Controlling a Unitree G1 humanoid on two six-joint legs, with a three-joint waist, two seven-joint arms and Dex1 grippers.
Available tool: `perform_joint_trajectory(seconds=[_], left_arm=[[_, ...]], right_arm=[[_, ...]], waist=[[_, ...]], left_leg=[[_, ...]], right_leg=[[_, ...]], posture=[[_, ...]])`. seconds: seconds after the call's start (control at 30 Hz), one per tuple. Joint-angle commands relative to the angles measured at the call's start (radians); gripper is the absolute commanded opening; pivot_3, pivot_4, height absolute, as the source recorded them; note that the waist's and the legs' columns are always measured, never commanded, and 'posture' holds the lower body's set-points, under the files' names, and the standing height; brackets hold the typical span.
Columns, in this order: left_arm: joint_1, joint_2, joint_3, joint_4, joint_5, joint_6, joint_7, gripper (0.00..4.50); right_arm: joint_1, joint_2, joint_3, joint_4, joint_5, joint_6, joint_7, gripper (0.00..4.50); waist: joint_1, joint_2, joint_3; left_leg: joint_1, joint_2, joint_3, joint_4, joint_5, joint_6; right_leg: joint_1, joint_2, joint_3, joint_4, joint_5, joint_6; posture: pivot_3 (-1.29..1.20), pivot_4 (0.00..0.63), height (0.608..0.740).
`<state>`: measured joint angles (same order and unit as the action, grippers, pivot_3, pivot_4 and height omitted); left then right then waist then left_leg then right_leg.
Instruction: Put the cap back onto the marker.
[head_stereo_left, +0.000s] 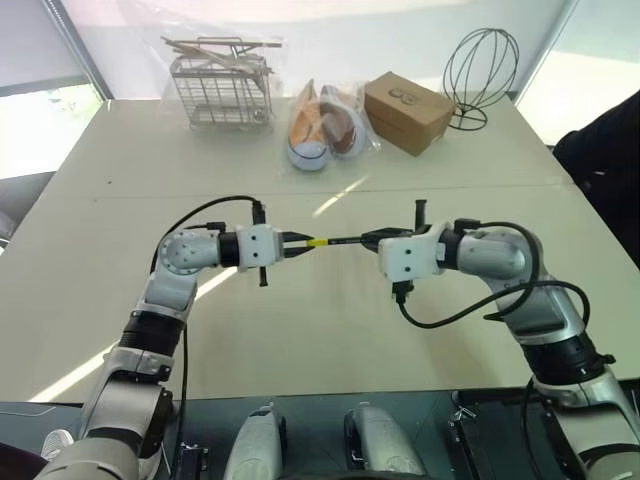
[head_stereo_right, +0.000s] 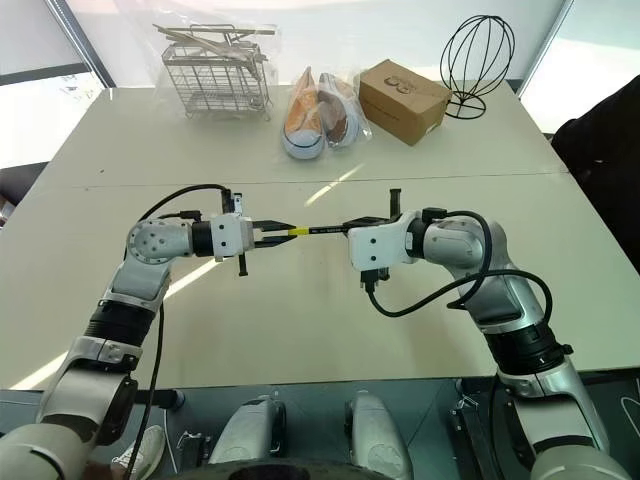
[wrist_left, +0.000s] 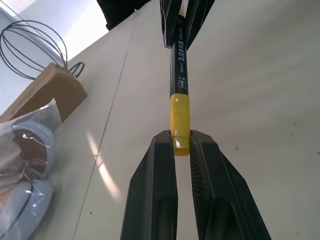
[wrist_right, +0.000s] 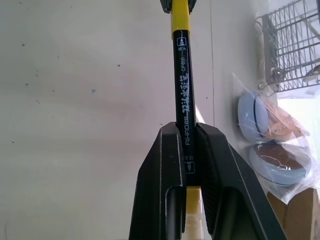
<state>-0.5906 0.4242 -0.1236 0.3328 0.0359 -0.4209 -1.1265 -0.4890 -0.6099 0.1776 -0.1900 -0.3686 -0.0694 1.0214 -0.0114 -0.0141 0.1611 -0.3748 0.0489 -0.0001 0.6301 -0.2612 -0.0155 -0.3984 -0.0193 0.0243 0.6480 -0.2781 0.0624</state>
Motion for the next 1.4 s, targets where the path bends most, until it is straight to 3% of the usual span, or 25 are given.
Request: perform_joint_trajectory(seconds=[0.03,0.93,1.03,1.23,1.4], left_arm=[[-0.073,-0.117,-0.12,-0.108,-0.019,-0.036,0.022,0.02],[-0.035,-0.096,-0.092,-0.169,0.011,0.107,0.04,0.02],[-0.037,-0.095,-0.093,-0.167,0.0,0.113,0.029,1.35],[-0.029,-0.083,-0.099,-0.188,-0.021,0.14,0.023,4.47],[-0.026,-0.079,-0.09,-0.213,-0.033,0.167,0.033,4.47]], right_arm=[[-0.054,0.09,0.127,-0.115,0.085,-0.056,0.015,0.0],[-0.048,0.108,0.1,-0.11,0.105,0.013,0.015,0.0],[-0.048,0.108,0.1,-0.111,0.107,0.013,0.013,0.0],[-0.046,0.106,0.1,-0.114,0.111,0.015,0.012,0.0],[-0.042,0.101,0.099,-0.116,0.111,0.015,0.012,0.0]], waist=[[0.0,0.0,0.0],[0.0,0.0,0.0],[-0.002,0.0,0.0],[0.0,0.0,0.0],[-0.001,0.0,0.0]], left_leg=[[0.0,0.0,0.0,0.0,0.0,0.0],[0.0,0.0,0.0,0.0,0.0,0.0],[0.0,0.0,0.0,0.0,0.0,0.0],[0.0,0.001,-0.001,0.001,0.0,0.0],[0.0,0.001,-0.001,0.001,0.0,0.0]], right_leg=[[0.0,0.0,0.0,0.0,0.0,0.0],[0.0,0.0,0.0,0.0,0.0,0.0],[0.0,0.0,0.0,0.0,0.0,0.0],[0.0,0.001,0.001,0.0,0.0,0.0],[0.0,0.001,0.001,0.0,0.0,0.0]], posture=[[0.0,0.15,0.74],[0.0,0.15,0.74],[0.0,0.15,0.74],[0.0,0.15,0.74],[0.0,0.15,0.74]])
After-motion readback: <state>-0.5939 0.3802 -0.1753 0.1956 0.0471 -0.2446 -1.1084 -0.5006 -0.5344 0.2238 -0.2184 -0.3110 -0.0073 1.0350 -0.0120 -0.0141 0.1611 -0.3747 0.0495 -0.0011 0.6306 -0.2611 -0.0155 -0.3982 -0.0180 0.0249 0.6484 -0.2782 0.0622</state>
